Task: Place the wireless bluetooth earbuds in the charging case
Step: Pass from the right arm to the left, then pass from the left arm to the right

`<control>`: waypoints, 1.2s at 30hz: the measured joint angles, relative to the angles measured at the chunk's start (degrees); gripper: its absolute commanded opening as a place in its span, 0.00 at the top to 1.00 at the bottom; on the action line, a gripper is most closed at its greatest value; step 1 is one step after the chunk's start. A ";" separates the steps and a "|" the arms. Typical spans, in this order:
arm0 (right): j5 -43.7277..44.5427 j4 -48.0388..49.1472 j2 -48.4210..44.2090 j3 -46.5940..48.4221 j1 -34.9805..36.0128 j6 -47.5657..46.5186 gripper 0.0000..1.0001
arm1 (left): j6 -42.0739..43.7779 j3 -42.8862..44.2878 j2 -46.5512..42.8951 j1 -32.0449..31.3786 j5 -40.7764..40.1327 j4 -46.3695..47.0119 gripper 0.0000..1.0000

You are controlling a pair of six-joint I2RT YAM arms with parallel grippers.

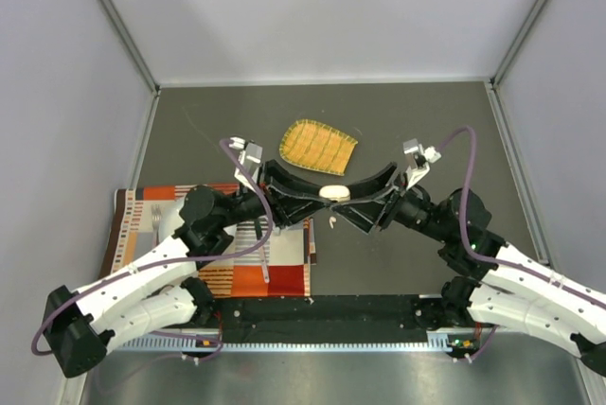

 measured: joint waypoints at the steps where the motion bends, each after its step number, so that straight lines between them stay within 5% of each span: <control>1: 0.35 -0.48 0.02 0.28 0.00 0.20 0.22 | 0.50 0.24 0.20 -0.07 0.59 -0.46 1.00; 12: 7.32 -12.20 -1.44 5.42 0.07 3.65 0.14 | 10.43 0.44 -2.80 -0.42 -1.16 -11.72 1.00; 20: 14.03 -27.06 1.05 14.34 0.00 14.84 0.14 | 18.43 0.42 -7.72 -0.42 -4.42 -17.11 1.00; 36: 4.63 -34.38 8.74 16.37 -1.38 29.97 0.28 | 25.05 0.46 -7.78 -0.44 -5.70 -21.90 1.00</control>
